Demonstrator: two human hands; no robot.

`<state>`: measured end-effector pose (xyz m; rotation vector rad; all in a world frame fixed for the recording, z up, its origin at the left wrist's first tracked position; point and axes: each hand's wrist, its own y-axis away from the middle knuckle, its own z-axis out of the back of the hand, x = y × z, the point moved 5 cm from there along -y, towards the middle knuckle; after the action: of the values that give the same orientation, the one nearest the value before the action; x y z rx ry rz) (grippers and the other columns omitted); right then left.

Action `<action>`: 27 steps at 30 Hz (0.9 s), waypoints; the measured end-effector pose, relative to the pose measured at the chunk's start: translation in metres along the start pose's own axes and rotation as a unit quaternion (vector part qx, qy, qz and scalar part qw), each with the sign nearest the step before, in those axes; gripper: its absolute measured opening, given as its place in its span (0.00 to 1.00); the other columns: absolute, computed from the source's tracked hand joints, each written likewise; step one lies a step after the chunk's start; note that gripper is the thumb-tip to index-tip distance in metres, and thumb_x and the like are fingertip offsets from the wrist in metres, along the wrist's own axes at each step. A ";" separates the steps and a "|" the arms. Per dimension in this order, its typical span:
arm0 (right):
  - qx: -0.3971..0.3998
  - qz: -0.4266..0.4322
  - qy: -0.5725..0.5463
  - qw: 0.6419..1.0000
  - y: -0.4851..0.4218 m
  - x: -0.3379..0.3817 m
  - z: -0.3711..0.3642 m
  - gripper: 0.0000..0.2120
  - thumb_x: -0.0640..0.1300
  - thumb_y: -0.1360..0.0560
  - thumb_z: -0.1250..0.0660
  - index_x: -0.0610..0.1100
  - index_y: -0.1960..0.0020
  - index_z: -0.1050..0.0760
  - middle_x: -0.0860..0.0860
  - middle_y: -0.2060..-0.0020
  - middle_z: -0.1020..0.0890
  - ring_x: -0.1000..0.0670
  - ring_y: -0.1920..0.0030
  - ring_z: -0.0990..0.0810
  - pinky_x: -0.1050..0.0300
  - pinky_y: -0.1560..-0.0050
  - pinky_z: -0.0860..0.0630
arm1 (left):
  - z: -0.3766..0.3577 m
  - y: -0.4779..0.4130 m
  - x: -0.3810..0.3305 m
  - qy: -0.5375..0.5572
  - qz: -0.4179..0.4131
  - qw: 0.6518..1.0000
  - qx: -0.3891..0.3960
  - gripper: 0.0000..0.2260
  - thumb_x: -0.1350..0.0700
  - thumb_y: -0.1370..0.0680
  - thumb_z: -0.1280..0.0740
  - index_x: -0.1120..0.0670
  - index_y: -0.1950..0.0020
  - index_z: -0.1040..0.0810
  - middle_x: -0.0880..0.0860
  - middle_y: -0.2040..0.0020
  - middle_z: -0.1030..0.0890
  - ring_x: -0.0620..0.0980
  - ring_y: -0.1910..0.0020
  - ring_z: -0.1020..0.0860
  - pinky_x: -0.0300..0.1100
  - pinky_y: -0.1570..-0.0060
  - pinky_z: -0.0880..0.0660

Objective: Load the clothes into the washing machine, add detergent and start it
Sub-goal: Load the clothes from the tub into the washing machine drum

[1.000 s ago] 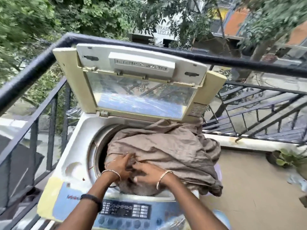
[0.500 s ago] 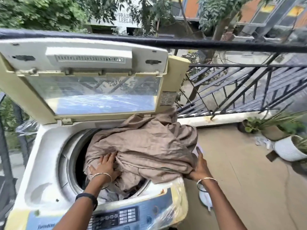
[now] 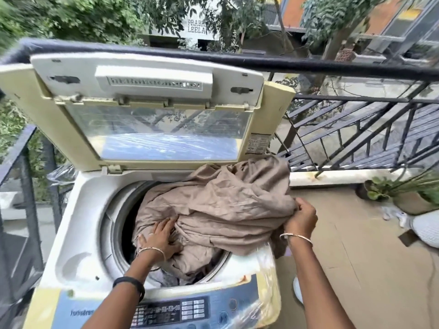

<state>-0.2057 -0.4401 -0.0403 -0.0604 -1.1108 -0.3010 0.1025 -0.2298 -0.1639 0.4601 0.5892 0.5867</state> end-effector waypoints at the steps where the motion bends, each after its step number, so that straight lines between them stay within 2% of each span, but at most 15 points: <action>1: -0.010 0.075 0.072 0.994 0.005 0.024 0.003 0.11 0.37 0.31 0.36 0.45 0.55 0.16 0.52 0.66 0.17 0.49 0.61 0.23 0.57 0.62 0.31 | 0.002 0.000 -0.001 0.007 0.010 1.000 0.004 0.42 0.43 0.30 0.30 0.37 0.23 0.53 0.45 0.21 0.47 0.50 0.23 0.45 0.68 0.31 0.45; 3: 0.017 0.181 0.074 0.981 0.019 0.064 0.003 0.16 0.38 0.37 0.40 0.47 0.56 0.17 0.47 0.64 0.16 0.45 0.62 0.21 0.53 0.61 0.27 | 0.006 -0.002 0.001 0.019 0.001 1.000 -0.002 0.43 0.42 0.31 0.30 0.39 0.23 0.50 0.46 0.22 0.44 0.50 0.23 0.42 0.64 0.30 0.44; 5: 0.080 0.264 0.021 0.961 0.041 0.101 -0.006 0.17 0.38 0.40 0.43 0.46 0.58 0.19 0.49 0.66 0.18 0.47 0.62 0.21 0.52 0.61 0.25 | 0.009 -0.006 0.004 0.058 -0.040 0.998 -0.008 0.46 0.39 0.37 0.29 0.43 0.23 0.44 0.47 0.25 0.35 0.49 0.27 0.35 0.51 0.29 0.38; 7: 0.141 0.317 -0.021 0.938 0.072 0.132 -0.020 0.15 0.35 0.40 0.43 0.45 0.60 0.21 0.50 0.66 0.19 0.48 0.63 0.21 0.53 0.61 0.25 | 0.018 -0.002 0.008 0.213 -0.052 0.976 -0.008 0.43 0.37 0.45 0.26 0.49 0.31 0.29 0.45 0.38 0.22 0.44 0.38 0.24 0.40 0.36 0.30; 8: 0.169 0.329 -0.041 0.928 0.089 0.144 -0.028 0.15 0.33 0.39 0.41 0.46 0.60 0.21 0.51 0.65 0.20 0.48 0.62 0.21 0.53 0.61 0.25 | 0.022 0.001 0.013 0.259 -0.058 0.964 -0.026 0.34 0.40 0.44 0.23 0.46 0.40 0.24 0.44 0.46 0.18 0.43 0.44 0.21 0.41 0.40 0.27; 10: 0.219 0.338 -0.074 0.912 0.122 0.157 -0.045 0.16 0.30 0.38 0.38 0.48 0.59 0.22 0.54 0.63 0.19 0.51 0.60 0.21 0.53 0.59 0.24 | 0.045 0.016 0.020 0.277 -0.036 0.950 -0.139 0.07 0.54 0.32 0.26 0.46 0.57 0.19 0.47 0.59 0.16 0.52 0.49 0.19 0.45 0.48 0.24; 11: 0.240 0.347 -0.083 0.903 0.136 0.159 -0.054 0.17 0.29 0.38 0.37 0.49 0.58 0.22 0.56 0.63 0.19 0.52 0.59 0.21 0.54 0.58 0.24 | 0.056 0.020 0.029 0.300 -0.002 0.935 -0.189 0.07 0.61 0.27 0.32 0.48 0.60 0.19 0.51 0.61 0.16 0.56 0.50 0.20 0.46 0.52 0.26; 13: 0.280 0.358 -0.071 0.888 0.160 0.157 -0.074 0.15 0.32 0.37 0.39 0.48 0.57 0.22 0.54 0.61 0.19 0.53 0.58 0.21 0.54 0.58 0.24 | 0.084 0.037 0.038 0.340 0.001 0.899 -0.277 0.12 0.68 0.25 0.37 0.53 0.56 0.19 0.54 0.59 0.16 0.55 0.52 0.22 0.43 0.56 0.26; 14: 0.293 0.361 -0.049 0.884 0.168 0.153 -0.085 0.15 0.35 0.38 0.40 0.47 0.56 0.22 0.54 0.61 0.19 0.52 0.58 0.21 0.54 0.58 0.25 | 0.102 0.046 0.044 0.361 -0.003 0.880 -0.310 0.10 0.67 0.26 0.35 0.55 0.51 0.19 0.55 0.55 0.15 0.55 0.51 0.22 0.43 0.53 0.24; 16: 0.310 0.362 0.024 0.879 0.180 0.132 -0.110 0.16 0.36 0.39 0.40 0.48 0.54 0.23 0.52 0.58 0.19 0.50 0.56 0.21 0.54 0.57 0.27 | 0.124 0.054 0.056 0.359 -0.024 0.880 -0.309 0.18 0.58 0.30 0.30 0.60 0.42 0.20 0.59 0.45 0.18 0.53 0.43 0.21 0.45 0.44 0.26; 19: 0.359 0.346 0.191 0.845 0.193 0.081 -0.155 0.21 0.34 0.38 0.37 0.48 0.47 0.24 0.48 0.49 0.20 0.45 0.48 0.22 0.54 0.49 0.27 | 0.136 0.059 0.063 0.383 -0.044 0.875 -0.292 0.14 0.50 0.23 0.38 0.48 0.40 0.21 0.51 0.40 0.19 0.48 0.39 0.22 0.44 0.47 0.24; 21: 0.413 0.325 0.289 0.800 0.202 0.044 -0.179 0.21 0.36 0.34 0.35 0.47 0.42 0.25 0.47 0.42 0.22 0.42 0.42 0.22 0.53 0.42 0.26 | 0.134 0.068 0.046 0.386 -0.064 0.865 -0.315 0.15 0.47 0.24 0.38 0.48 0.40 0.22 0.47 0.41 0.19 0.40 0.43 0.21 0.40 0.44 0.25; 23: 0.448 0.310 0.350 0.762 0.202 0.022 -0.193 0.19 0.37 0.31 0.33 0.45 0.40 0.26 0.45 0.40 0.24 0.41 0.39 0.23 0.52 0.39 0.27 | 0.126 0.078 0.013 0.343 -0.107 0.887 -0.290 0.16 0.46 0.26 0.35 0.49 0.41 0.22 0.44 0.42 0.20 0.34 0.46 0.22 0.32 0.44 0.28; 25: 0.480 0.282 0.381 0.738 0.193 0.016 -0.205 0.19 0.41 0.30 0.32 0.43 0.39 0.27 0.43 0.39 0.24 0.40 0.38 0.24 0.51 0.38 0.28 | 0.102 0.071 -0.006 0.262 -0.128 0.936 -0.199 0.26 0.38 0.30 0.36 0.49 0.37 0.25 0.46 0.39 0.23 0.41 0.40 0.25 0.36 0.38 0.31; 27: 0.528 0.265 0.402 0.699 0.181 0.017 -0.213 0.26 0.49 0.32 0.29 0.42 0.36 0.27 0.41 0.38 0.24 0.40 0.36 0.24 0.51 0.37 0.27 | 0.068 0.055 -0.005 0.151 -0.105 0.977 -0.106 0.40 0.33 0.36 0.40 0.50 0.28 0.33 0.52 0.31 0.31 0.49 0.31 0.32 0.41 0.31 0.36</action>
<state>0.0360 -0.3128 -0.1023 0.7170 -0.2051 0.8184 0.1208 -0.2075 -0.0813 0.1033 0.8437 0.5137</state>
